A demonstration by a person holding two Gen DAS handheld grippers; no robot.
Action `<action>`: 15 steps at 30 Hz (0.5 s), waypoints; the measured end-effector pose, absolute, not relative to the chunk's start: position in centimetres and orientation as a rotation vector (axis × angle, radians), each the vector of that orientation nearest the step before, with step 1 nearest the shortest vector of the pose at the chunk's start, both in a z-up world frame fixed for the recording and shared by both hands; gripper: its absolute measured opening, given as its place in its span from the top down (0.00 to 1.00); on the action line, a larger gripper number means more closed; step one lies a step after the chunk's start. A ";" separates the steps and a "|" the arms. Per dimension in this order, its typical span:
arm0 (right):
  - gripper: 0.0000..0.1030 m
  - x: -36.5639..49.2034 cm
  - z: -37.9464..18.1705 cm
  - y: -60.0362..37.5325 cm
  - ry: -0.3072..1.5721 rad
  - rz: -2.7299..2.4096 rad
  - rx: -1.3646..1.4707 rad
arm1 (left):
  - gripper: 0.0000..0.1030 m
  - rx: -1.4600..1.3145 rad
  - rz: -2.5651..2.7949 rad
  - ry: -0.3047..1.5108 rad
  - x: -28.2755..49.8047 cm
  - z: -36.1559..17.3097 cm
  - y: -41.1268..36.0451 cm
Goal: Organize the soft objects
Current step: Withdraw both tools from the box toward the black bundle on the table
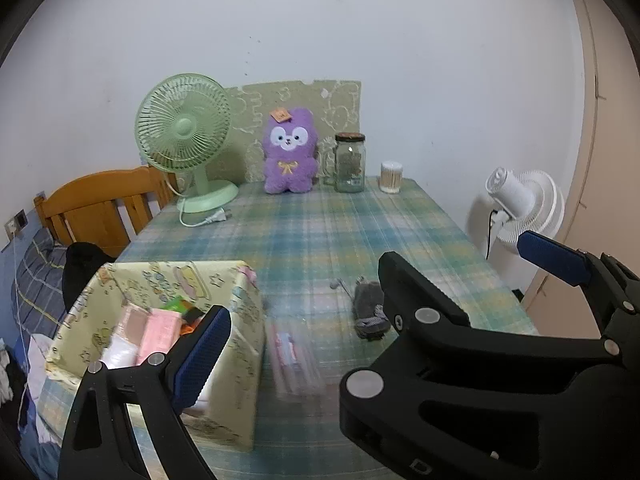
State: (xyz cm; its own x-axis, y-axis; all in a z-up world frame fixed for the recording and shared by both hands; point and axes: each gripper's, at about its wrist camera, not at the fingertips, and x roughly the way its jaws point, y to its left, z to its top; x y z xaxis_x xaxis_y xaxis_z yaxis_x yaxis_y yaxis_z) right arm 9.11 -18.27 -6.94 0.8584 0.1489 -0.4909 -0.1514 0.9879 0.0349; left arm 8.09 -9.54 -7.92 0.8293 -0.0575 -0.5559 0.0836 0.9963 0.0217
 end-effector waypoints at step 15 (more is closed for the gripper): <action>0.00 11.5 -11.9 -20.6 0.588 0.129 -0.036 | 0.08 0.016 0.008 0.658 10.1 -12.6 -11.6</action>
